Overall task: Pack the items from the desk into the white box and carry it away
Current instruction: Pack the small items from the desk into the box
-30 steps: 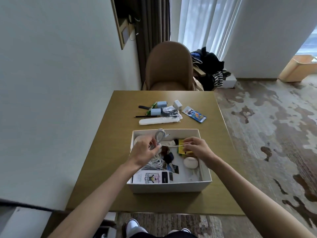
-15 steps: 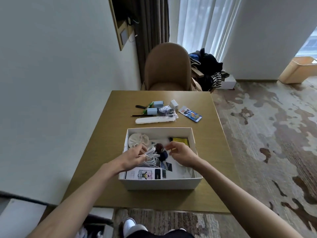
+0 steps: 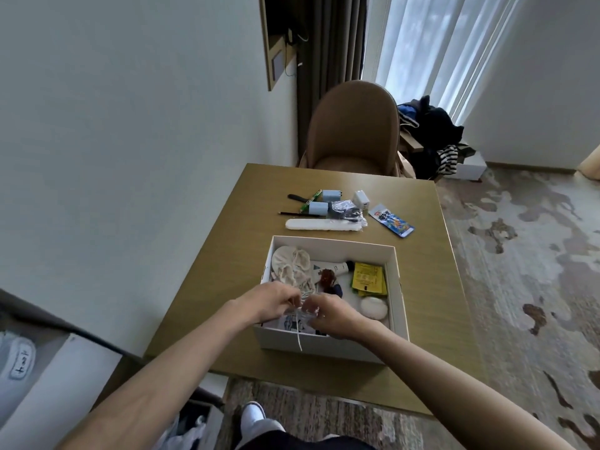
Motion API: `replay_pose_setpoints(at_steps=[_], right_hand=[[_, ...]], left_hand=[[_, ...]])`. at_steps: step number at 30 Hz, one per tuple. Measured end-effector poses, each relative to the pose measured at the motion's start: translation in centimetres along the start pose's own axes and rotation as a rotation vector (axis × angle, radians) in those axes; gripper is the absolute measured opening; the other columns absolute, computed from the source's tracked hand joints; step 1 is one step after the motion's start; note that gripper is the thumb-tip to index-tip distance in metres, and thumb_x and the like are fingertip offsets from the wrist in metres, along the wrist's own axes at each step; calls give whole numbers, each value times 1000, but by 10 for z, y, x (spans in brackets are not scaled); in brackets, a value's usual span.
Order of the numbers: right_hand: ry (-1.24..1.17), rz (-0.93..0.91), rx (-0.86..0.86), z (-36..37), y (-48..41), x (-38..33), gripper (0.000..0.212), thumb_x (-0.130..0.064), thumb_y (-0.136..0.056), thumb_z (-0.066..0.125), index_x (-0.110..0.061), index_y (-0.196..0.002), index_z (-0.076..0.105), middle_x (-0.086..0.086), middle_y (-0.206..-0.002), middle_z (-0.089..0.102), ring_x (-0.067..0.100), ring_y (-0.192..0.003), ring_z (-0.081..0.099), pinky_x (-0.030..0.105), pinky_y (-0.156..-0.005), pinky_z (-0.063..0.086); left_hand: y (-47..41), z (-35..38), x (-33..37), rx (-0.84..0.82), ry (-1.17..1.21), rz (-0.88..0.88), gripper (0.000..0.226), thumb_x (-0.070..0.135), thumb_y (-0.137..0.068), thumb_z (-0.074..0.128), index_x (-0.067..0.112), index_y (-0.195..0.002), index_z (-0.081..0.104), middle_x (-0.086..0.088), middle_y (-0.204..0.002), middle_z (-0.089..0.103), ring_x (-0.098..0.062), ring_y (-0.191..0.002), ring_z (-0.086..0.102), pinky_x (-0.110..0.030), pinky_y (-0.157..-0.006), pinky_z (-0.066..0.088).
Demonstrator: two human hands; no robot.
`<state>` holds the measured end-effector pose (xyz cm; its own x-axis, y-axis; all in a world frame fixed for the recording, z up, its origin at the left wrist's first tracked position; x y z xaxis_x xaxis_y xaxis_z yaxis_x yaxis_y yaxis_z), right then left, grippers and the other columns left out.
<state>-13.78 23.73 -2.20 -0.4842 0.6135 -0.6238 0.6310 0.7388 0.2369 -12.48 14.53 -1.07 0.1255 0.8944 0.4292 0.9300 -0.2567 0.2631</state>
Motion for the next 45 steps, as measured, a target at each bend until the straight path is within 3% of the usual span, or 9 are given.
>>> replay_pose_setpoints(at_steps=[4,8,15,23,29,32,36,40,45], right_hand=[[-216,105,24,-5,-6,17,18,-27,-92,63,-17,-106,67,-3,-99,68,10,-82,64,22,-67,54],[-516,279,56,-4,-3,41,11,-19,-93,61,-20,-104,63,2,-96,66,9,-77,62,16,-58,48],[-331,211,112,-16,-10,40,19,-19,-96,54,-15,-111,66,3,-105,67,14,-86,64,20,-67,51],[-604,245,136,-51,-23,48,12,-16,-95,55,-19,-101,65,5,-94,69,11,-74,65,19,-60,52],[-672,194,208,-110,-61,42,11,-14,-94,58,-18,-102,65,4,-95,69,11,-80,65,21,-63,49],[-642,214,242,-134,-85,52,9,-13,-94,59,-22,-95,62,2,-94,68,11,-80,65,20,-60,49],[-536,284,293,-153,-128,79,10,-14,-93,59,-20,-98,64,0,-93,67,10,-77,64,20,-60,47],[-267,371,271,-162,-185,107,19,-16,-90,58,-15,-106,68,-1,-98,67,15,-87,62,19,-60,46],[89,374,218,-163,-263,122,41,-10,-86,56,-11,-127,58,11,-127,58,28,-117,54,38,-89,48]], left_hand=[[-4,-1,-8,-54,154,-91,12,11,-93,56,21,-95,62,1,-100,69,-8,-90,64,-26,-77,53],[-8,-11,-5,7,-275,-77,14,33,-92,59,22,-100,63,-2,-104,65,-15,-89,59,-28,-72,48],[-8,-41,2,361,-557,-46,23,22,-92,57,16,-114,62,-1,-118,64,-18,-110,55,-29,-88,45],[-6,-86,-41,537,72,-254,12,8,-93,53,8,-100,64,-1,-94,63,-12,-81,56,-13,-58,42],[-46,-119,-74,574,194,-306,16,10,-93,53,14,-106,62,2,-94,64,-4,-75,57,-9,-50,40],[-79,-133,-94,592,262,-315,21,9,-93,52,13,-113,59,-3,-96,66,-10,-78,58,-9,-56,43],[-129,-135,-136,506,336,-380,20,14,-93,51,18,-111,59,-5,-100,64,-18,-85,59,-33,-75,54],[-171,-119,-173,325,223,-395,18,21,-95,50,25,-111,57,4,-102,60,-8,-79,56,-20,-57,42],[-218,-109,-192,254,89,-311,20,19,-95,48,20,-112,59,1,-108,62,-13,-93,56,-24,-69,47]])
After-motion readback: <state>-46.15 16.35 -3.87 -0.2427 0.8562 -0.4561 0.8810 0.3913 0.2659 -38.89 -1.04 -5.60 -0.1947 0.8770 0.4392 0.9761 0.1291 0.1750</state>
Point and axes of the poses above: each hand's wrist, its own y-axis away from the middle knuckle, its own z-axis out of the palm, x = y × z, the point moved 10 cm from there along -y, towards the middle knuckle
